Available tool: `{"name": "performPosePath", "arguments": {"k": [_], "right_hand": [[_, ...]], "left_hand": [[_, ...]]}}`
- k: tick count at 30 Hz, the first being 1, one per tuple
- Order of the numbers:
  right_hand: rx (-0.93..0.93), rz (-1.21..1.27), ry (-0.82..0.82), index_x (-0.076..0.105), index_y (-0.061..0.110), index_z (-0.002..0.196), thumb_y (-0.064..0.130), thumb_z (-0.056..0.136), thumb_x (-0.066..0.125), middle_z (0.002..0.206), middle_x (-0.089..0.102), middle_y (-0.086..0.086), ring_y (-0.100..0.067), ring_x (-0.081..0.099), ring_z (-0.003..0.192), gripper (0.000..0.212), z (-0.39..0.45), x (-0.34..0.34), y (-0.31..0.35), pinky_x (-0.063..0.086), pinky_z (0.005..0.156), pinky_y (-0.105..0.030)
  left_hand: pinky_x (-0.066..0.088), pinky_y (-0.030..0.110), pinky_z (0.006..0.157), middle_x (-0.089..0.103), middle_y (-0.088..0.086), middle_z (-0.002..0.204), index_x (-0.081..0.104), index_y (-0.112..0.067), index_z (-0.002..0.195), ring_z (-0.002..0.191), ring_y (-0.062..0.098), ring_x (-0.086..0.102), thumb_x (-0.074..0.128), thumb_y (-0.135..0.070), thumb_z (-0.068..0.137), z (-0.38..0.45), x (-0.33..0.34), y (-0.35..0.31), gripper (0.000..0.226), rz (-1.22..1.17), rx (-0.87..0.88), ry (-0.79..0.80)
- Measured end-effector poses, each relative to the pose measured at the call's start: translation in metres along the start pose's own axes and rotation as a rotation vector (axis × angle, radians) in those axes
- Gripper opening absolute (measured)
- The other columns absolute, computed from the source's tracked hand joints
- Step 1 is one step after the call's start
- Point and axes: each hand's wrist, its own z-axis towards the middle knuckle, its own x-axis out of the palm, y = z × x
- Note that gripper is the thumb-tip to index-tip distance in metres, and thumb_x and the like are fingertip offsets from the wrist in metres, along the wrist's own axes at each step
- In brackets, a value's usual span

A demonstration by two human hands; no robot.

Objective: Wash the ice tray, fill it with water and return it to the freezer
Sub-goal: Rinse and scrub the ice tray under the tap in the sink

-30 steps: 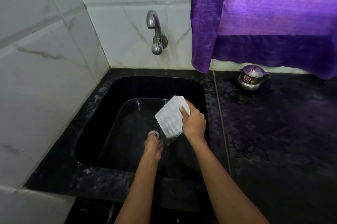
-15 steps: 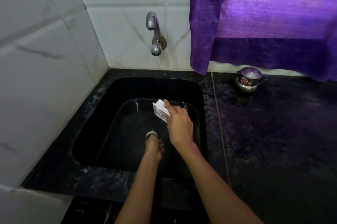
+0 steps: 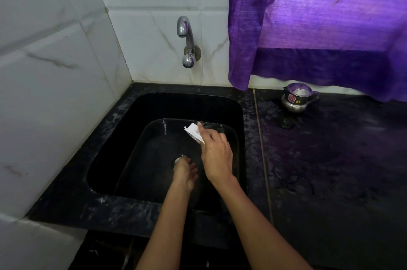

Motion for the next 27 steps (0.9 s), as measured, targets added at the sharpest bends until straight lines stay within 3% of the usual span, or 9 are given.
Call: {"name": "performPosePath", "arguments": {"k": [2, 4, 6, 8, 11, 15, 19, 23, 27], "right_hand": [[0.027, 0.018, 0.027, 0.059, 0.018, 0.130, 0.005, 0.077, 0.074, 0.106, 0.068, 0.000, -0.020, 0.060, 0.080, 0.056, -0.006, -0.001, -0.001, 0.056, 0.066, -0.034], [0.032, 0.009, 0.080, 0.057, 0.018, 0.132, 0.007, 0.083, 0.069, 0.111, 0.067, 0.000, -0.021, 0.059, 0.085, 0.052, -0.009, -0.002, 0.001, 0.055, 0.071, -0.036], [0.064, 0.016, 0.112, 0.054, 0.019, 0.135, 0.009, 0.086, 0.064, 0.116, 0.066, 0.000, -0.021, 0.059, 0.089, 0.050, -0.008, -0.003, 0.003, 0.054, 0.075, -0.037], [0.071, 0.011, 0.115, 0.053, 0.020, 0.136, 0.010, 0.088, 0.063, 0.118, 0.065, 0.001, -0.021, 0.058, 0.089, 0.050, -0.008, -0.005, 0.005, 0.053, 0.076, -0.035], [0.091, 0.009, 0.111, 0.053, 0.020, 0.136, 0.010, 0.088, 0.062, 0.121, 0.064, 0.002, -0.020, 0.057, 0.089, 0.050, -0.008, -0.007, 0.008, 0.051, 0.078, -0.034], [0.097, 0.009, 0.119, 0.053, 0.021, 0.136, 0.010, 0.089, 0.060, 0.124, 0.063, 0.004, -0.019, 0.057, 0.091, 0.049, -0.009, -0.013, 0.011, 0.051, 0.081, -0.034], [0.144, 0.025, 0.090, 0.054, 0.021, 0.135, 0.008, 0.087, 0.062, 0.123, 0.063, 0.004, -0.019, 0.058, 0.093, 0.051, -0.012, -0.020, 0.015, 0.052, 0.082, -0.036], [0.186, 0.061, 0.048, 0.057, 0.020, 0.132, 0.007, 0.086, 0.063, 0.122, 0.065, 0.004, -0.019, 0.058, 0.091, 0.049, -0.020, -0.022, 0.019, 0.053, 0.078, -0.036], [0.236, 0.114, 0.016, 0.058, 0.020, 0.131, 0.007, 0.088, 0.060, 0.125, 0.064, 0.005, -0.019, 0.058, 0.096, 0.045, -0.029, -0.029, 0.019, 0.051, 0.082, -0.031]], "left_hand": [[0.039, 0.044, 0.106, 0.054, 0.018, 0.122, 0.050, -0.008, 0.124, 0.116, 0.031, 0.053, 0.035, -0.029, 0.100, -0.004, -0.001, 0.002, 0.034, 0.005, 0.005, 0.012], [0.045, 0.040, 0.088, 0.056, 0.015, 0.102, 0.053, -0.010, 0.100, 0.094, 0.027, 0.055, 0.036, -0.028, 0.100, -0.007, -0.001, 0.002, 0.025, 0.009, 0.003, 0.017], [0.045, 0.042, 0.094, 0.055, 0.015, 0.101, 0.052, -0.010, 0.089, 0.096, 0.029, 0.055, 0.037, -0.029, 0.099, -0.009, -0.002, 0.001, 0.026, 0.017, -0.003, 0.013], [0.040, 0.046, 0.106, 0.056, 0.017, 0.113, 0.055, -0.007, 0.104, 0.107, 0.030, 0.054, 0.037, -0.030, 0.099, -0.010, -0.003, -0.001, 0.029, 0.027, 0.000, 0.032], [0.037, 0.048, 0.109, 0.053, 0.019, 0.128, 0.049, -0.004, 0.128, 0.121, 0.033, 0.051, 0.037, -0.030, 0.100, -0.016, -0.006, -0.004, 0.040, 0.028, -0.008, 0.033], [0.037, 0.043, 0.105, 0.049, 0.019, 0.135, 0.046, -0.004, 0.134, 0.124, 0.034, 0.048, 0.036, -0.031, 0.101, -0.021, -0.011, -0.006, 0.044, 0.051, -0.007, 0.026], [0.038, 0.040, 0.091, 0.052, 0.017, 0.124, 0.046, -0.005, 0.135, 0.103, 0.028, 0.054, 0.037, -0.028, 0.099, -0.028, -0.018, -0.005, 0.043, 0.071, -0.017, 0.027], [0.039, 0.040, 0.096, 0.051, 0.018, 0.135, 0.044, -0.004, 0.138, 0.123, 0.033, 0.049, 0.039, -0.026, 0.100, -0.033, -0.030, -0.007, 0.044, 0.078, -0.015, -0.003], [0.041, 0.039, 0.091, 0.052, 0.017, 0.134, 0.043, -0.005, 0.139, 0.118, 0.032, 0.051, 0.040, -0.028, 0.100, -0.040, -0.037, -0.003, 0.045, 0.090, -0.006, -0.007]]}}
